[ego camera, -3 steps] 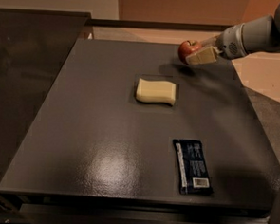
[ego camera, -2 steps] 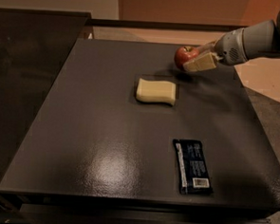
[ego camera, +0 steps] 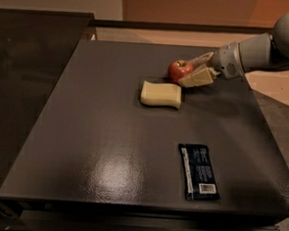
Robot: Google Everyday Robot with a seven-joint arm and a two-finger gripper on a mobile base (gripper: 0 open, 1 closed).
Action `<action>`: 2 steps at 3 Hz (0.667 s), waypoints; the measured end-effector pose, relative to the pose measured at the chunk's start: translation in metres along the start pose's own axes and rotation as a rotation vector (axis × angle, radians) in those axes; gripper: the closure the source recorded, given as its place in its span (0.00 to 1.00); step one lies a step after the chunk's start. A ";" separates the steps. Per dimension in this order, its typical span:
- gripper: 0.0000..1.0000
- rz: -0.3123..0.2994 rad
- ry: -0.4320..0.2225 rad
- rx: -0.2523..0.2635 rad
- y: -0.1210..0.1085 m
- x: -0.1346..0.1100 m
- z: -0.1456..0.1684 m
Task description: Move apple near sponge
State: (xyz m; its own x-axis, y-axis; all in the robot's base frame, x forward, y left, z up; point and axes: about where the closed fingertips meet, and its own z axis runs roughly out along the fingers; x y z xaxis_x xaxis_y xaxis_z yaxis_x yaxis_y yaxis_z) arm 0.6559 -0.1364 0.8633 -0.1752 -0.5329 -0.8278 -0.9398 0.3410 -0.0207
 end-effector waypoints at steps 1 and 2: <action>0.84 -0.034 -0.028 -0.042 0.009 -0.001 0.010; 0.61 -0.058 -0.049 -0.065 0.014 -0.002 0.016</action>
Offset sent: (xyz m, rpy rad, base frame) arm -0.0118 0.0197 -0.0074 0.0590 -0.0478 0.1175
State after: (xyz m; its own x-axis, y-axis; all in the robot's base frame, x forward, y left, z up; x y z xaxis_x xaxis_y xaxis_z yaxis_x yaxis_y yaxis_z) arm 0.6482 -0.1181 0.8561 -0.1069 -0.5110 -0.8529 -0.9654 0.2587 -0.0340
